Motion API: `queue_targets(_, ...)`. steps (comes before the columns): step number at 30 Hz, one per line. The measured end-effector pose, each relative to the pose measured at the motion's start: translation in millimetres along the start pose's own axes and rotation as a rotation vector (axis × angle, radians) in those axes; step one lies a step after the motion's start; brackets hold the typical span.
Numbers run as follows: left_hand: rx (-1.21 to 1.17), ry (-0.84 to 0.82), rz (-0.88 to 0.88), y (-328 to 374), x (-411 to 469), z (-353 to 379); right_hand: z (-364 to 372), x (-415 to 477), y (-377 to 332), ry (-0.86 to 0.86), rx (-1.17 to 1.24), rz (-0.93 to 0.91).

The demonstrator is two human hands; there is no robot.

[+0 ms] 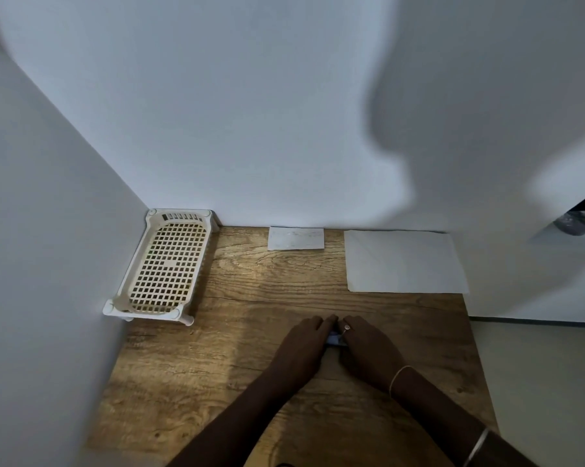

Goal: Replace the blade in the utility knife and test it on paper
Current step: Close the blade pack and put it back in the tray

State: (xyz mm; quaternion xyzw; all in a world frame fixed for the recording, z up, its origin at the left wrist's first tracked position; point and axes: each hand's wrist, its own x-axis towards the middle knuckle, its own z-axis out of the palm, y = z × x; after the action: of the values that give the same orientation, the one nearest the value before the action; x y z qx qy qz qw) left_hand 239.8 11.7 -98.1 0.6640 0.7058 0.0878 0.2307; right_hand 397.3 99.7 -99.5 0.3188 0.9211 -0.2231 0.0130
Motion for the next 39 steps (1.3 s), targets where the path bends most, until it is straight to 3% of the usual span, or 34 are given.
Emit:
queue_targets(14,-0.092,0.210,0.034,-34.8,-14.1,-13.6,-5.2,25.1,-22.5,0.033,0.013,-0.017)
queue_targets(21,-0.114,0.350,0.021,-89.3,-28.7,-63.1,-12.9,83.1,-71.2,0.084,-0.026,-0.138)
queue_targets(30,-0.077,0.457,-0.063,-174.2,-42.4,-134.6,-30.3,179.3,-151.6,0.045,0.121,-0.230)
queue_targets(39,-0.172,0.507,-0.197,-256.3,-26.0,-194.7,-39.1,281.9,-214.5,0.021,-0.010,-0.241)
